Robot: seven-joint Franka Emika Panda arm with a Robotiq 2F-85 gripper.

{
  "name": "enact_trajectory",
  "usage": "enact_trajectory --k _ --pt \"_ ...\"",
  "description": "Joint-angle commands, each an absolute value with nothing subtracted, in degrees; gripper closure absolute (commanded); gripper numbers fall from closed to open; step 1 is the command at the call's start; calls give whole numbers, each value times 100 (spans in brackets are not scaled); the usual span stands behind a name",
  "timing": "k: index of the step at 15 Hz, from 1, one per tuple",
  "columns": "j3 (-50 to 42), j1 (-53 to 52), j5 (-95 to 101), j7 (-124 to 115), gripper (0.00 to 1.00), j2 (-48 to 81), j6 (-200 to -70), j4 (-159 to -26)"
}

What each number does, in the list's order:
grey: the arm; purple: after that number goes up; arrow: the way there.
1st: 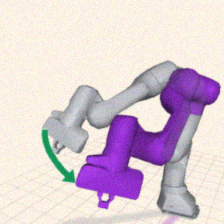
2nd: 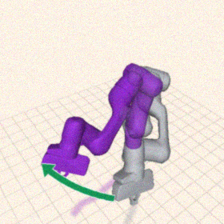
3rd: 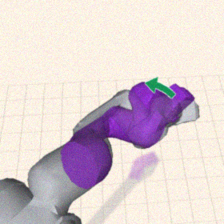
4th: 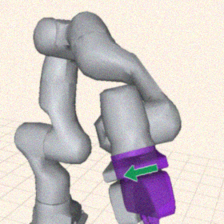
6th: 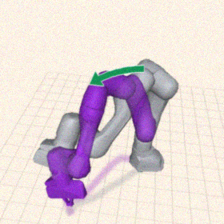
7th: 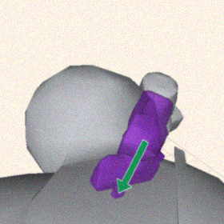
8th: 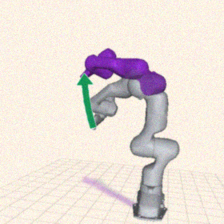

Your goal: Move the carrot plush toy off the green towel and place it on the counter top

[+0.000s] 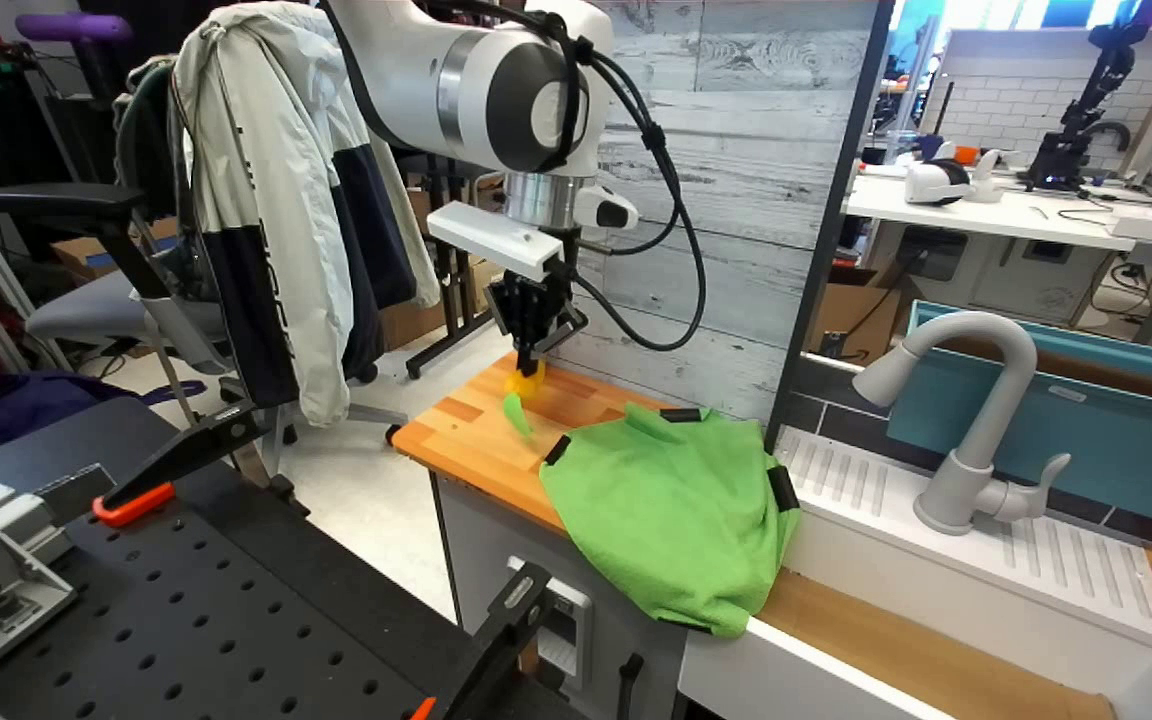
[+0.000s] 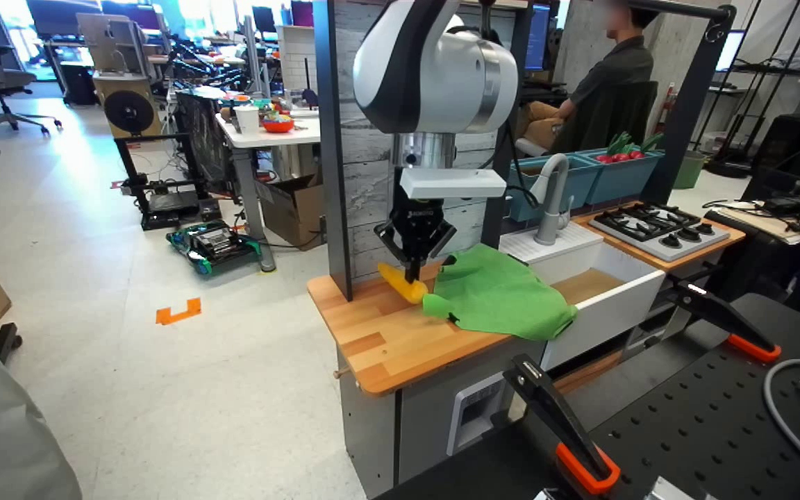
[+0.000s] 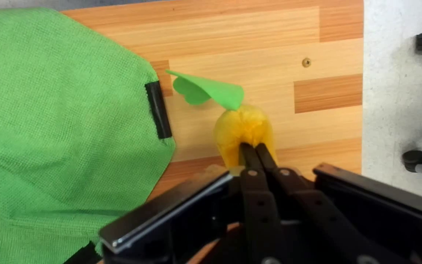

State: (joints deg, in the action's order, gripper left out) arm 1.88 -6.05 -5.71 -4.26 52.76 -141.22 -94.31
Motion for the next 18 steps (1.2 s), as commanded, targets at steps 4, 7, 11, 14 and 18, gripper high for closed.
enact_trajectory --k 4,7,11,14,18 --pt "53 -751 -333 -671 99 5920 -13599 -8641" --pt "17 -783 -228 -745 99 6129 -13483 -8422" --pt "-17 -816 -136 -859 72 6310 -13336 -8196" --pt "-20 -818 -86 -910 52 6355 -13238 -8086" --pt "-4 -803 -66 -921 23 6351 -13192 -8044"
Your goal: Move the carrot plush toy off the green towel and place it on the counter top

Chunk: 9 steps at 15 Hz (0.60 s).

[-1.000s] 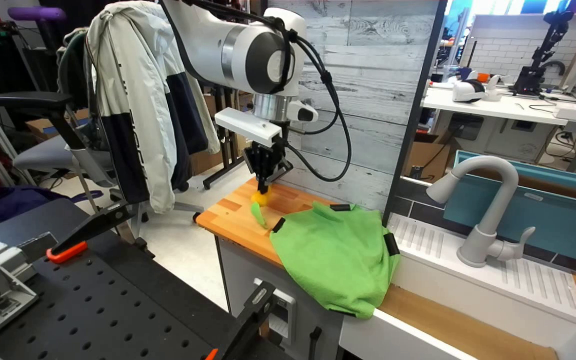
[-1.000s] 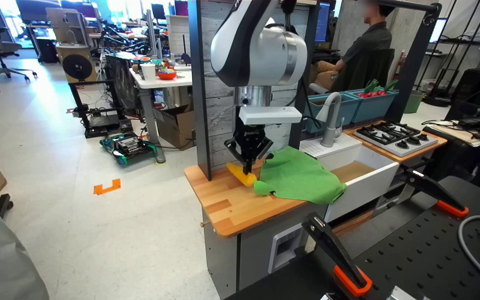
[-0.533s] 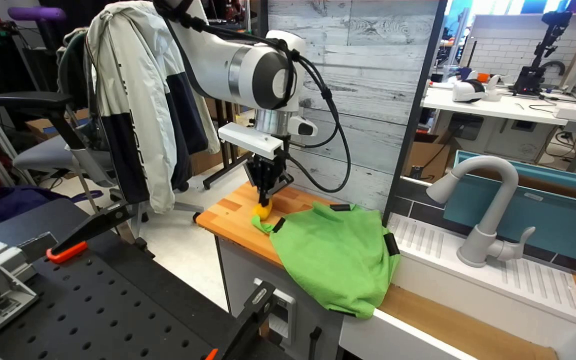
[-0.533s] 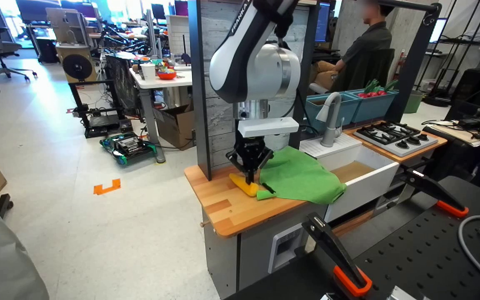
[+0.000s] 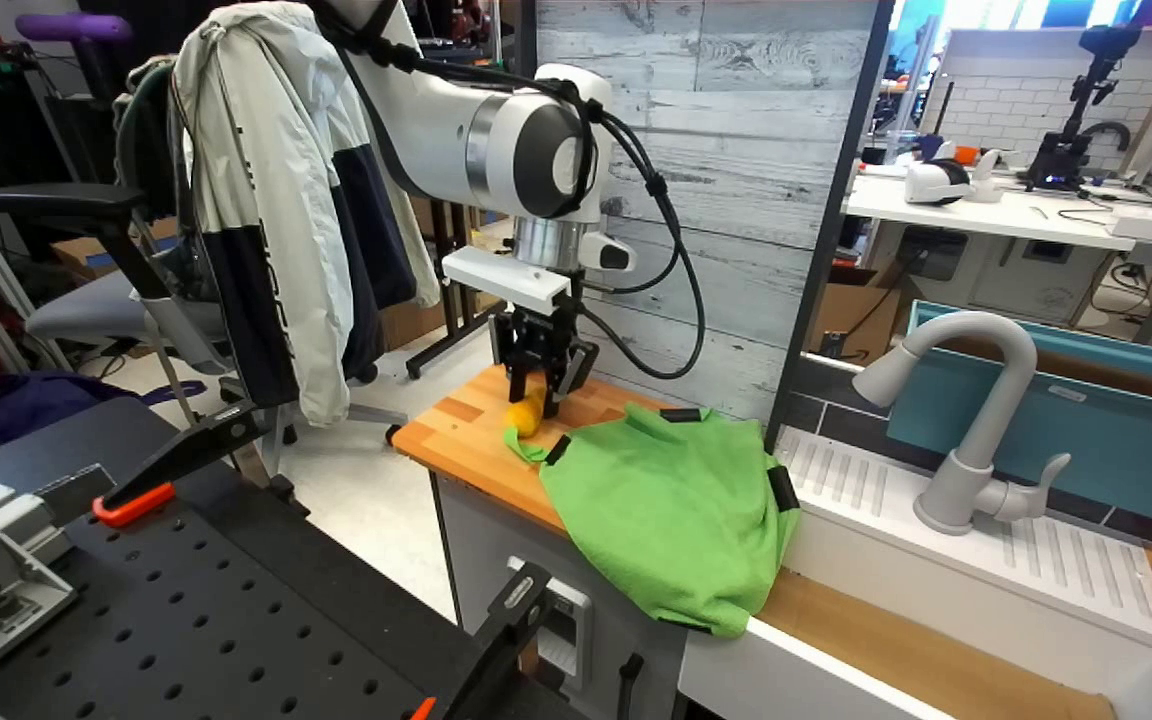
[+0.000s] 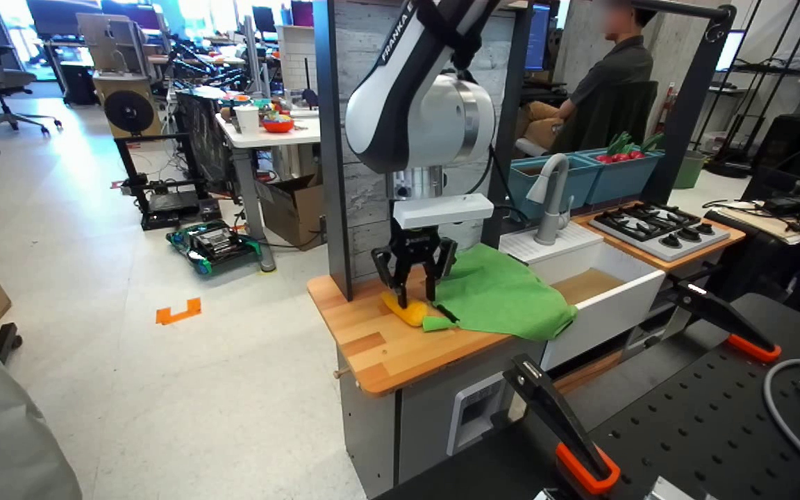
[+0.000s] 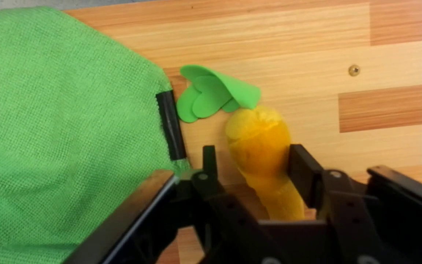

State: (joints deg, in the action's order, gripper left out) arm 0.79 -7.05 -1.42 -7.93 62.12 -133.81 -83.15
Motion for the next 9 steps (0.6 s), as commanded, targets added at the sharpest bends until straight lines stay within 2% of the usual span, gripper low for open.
enact_trajectory --k 1,4,9 --pt "-1 -800 -67 -920 14 6348 -13197 -8042" --pt "13 -790 -78 -909 0 6290 -13229 -8112" --pt "85 -740 -130 -839 0 5936 -13402 -8518"
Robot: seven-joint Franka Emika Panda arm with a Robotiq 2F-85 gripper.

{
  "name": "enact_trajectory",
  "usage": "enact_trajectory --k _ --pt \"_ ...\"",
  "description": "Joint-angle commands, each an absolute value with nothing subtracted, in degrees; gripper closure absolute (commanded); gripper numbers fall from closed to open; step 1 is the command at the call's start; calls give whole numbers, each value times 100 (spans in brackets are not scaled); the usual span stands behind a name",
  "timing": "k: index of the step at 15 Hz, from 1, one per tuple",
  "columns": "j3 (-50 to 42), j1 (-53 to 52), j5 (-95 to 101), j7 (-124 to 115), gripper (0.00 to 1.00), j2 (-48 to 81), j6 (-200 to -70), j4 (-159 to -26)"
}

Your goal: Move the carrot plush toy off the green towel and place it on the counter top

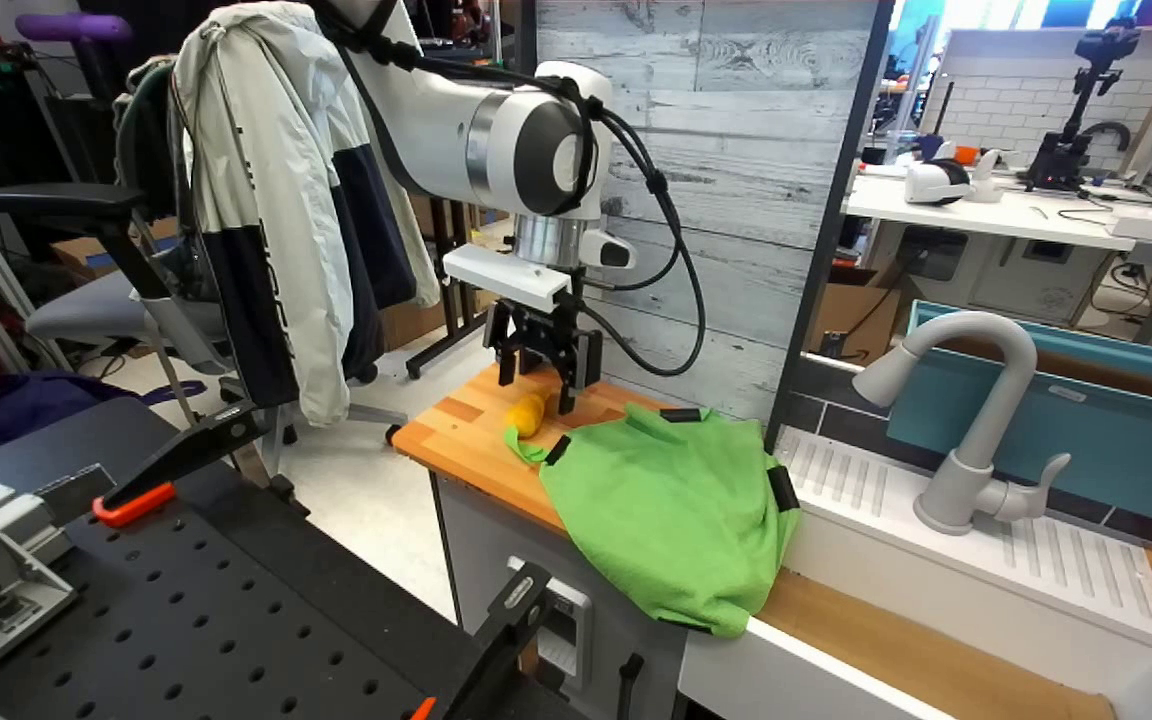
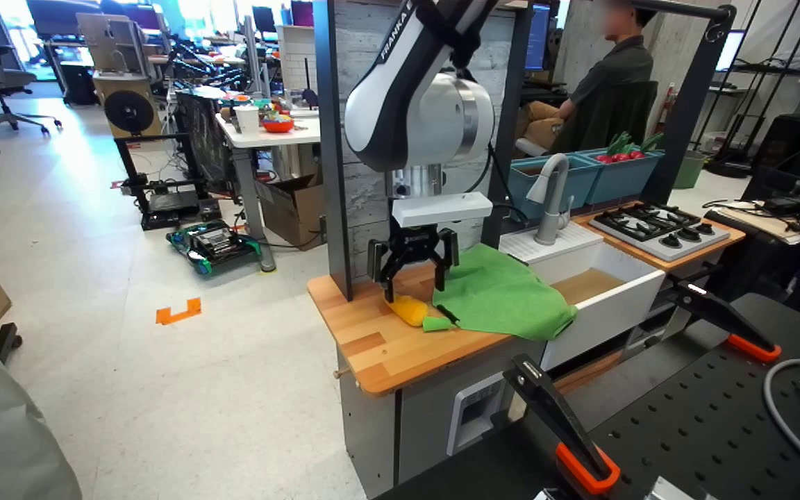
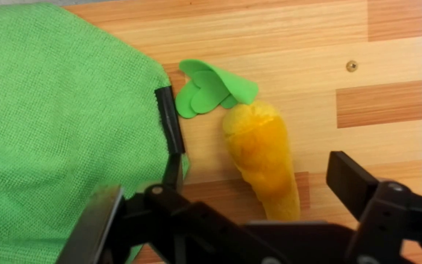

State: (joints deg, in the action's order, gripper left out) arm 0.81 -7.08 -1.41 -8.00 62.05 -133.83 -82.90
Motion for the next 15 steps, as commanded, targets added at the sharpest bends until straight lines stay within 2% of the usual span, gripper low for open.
enact_trajectory --k 1,9,10,15 --pt "104 -727 -145 -827 0 5844 -13441 -8600" --pt "219 -583 -309 -767 0 5012 -13828 -9383" --pt "137 -687 -195 -802 0 5397 -13638 -8883" --pt "141 -650 -236 -802 0 5177 -13701 -9159"
